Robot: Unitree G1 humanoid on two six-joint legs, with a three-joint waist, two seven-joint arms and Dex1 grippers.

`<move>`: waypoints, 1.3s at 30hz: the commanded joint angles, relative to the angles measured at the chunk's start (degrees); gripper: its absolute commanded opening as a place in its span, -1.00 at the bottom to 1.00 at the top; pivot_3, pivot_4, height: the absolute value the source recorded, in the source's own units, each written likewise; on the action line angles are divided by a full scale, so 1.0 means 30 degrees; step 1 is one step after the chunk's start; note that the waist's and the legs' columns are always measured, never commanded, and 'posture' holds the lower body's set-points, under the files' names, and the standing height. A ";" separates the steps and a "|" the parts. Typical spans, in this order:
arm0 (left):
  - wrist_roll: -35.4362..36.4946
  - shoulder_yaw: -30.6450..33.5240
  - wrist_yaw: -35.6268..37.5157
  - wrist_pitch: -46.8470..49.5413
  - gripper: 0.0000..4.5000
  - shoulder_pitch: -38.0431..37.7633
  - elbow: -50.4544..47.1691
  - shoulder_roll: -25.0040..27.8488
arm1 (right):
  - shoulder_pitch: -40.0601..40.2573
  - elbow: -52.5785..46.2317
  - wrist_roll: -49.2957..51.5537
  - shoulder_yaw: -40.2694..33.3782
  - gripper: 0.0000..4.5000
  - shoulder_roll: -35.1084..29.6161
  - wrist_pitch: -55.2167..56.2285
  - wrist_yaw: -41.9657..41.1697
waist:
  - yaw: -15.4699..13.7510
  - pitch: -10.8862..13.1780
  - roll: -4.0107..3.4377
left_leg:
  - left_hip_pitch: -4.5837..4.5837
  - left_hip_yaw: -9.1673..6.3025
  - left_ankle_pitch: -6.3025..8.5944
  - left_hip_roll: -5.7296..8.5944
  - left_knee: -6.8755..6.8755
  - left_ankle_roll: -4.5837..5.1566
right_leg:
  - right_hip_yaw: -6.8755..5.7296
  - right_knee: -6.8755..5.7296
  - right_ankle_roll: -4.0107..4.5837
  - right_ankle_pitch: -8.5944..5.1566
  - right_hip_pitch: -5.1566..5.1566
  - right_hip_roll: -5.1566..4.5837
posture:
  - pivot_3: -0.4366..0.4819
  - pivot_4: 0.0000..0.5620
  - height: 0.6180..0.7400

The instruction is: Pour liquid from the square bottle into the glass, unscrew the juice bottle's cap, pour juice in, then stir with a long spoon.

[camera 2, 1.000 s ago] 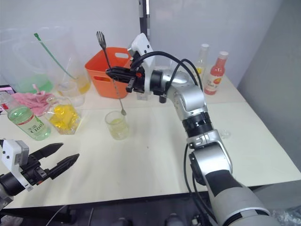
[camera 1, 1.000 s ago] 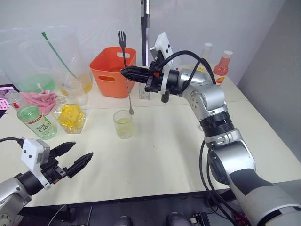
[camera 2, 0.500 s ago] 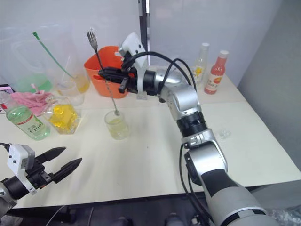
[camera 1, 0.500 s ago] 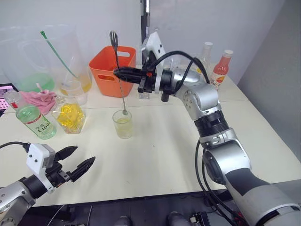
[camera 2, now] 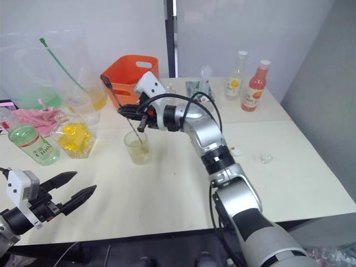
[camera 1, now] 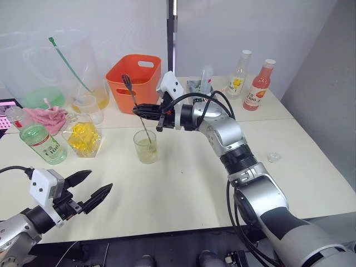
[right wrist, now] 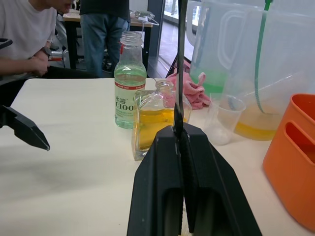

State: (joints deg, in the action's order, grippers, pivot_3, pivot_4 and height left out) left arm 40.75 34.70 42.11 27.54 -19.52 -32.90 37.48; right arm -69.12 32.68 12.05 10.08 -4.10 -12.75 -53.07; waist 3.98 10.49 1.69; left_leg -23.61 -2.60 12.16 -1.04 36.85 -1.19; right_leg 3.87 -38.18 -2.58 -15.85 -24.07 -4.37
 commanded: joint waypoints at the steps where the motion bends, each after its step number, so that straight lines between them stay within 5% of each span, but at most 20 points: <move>1: 0.0181 0.0334 -0.0128 -0.0454 0.97 0.0001 -0.0569 -0.0078 | -0.0322 0.1123 -0.0516 -0.0225 -1.00 0.0421 0.1892 0.0508 | 0.0003 0.0001 0.0000 | -0.0003 0.0000 -0.0002 0.0001 0.0000 -0.0003 | -0.0001 -0.0001 0.0001 0.0001 -0.0004 0.0001 | -0.05 -0.47 1.00; 19: 0.0033 -0.0346 -0.0429 -0.0245 0.97 0.0664 -0.0544 0.0017 | -0.1211 0.2976 0.0500 -0.2299 -1.00 0.2267 0.5031 0.0753 | 0.0029 0.0002 -0.0002 | -0.0025 -0.0008 -0.0005 -0.0007 -0.0003 -0.0011 | -0.0003 -0.0009 0.0006 0.0004 -0.0027 0.0007 | -0.05 -0.47 1.00; 39: 0.0035 -0.0814 -0.0642 -0.0017 0.97 0.1675 -0.0253 0.0386 | -0.1005 0.3565 -0.1053 -0.1179 -1.00 0.1533 0.5196 0.0018 | -0.0025 -0.0003 0.0006 | -0.0018 -0.0013 -0.0009 0.0003 -0.0002 -0.0017 | -0.0009 -0.0022 0.0006 0.0005 -0.0014 0.0000 | -0.05 -0.47 1.00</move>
State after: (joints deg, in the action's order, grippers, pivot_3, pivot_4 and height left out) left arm 40.49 31.60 40.49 27.75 -15.02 -32.88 37.87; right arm -71.32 43.16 8.71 7.70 1.18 2.57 -53.27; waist 3.90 10.48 1.71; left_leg -23.66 -2.64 12.12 -1.02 36.85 -1.26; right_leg 3.84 -38.24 -2.56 -15.84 -24.11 -4.37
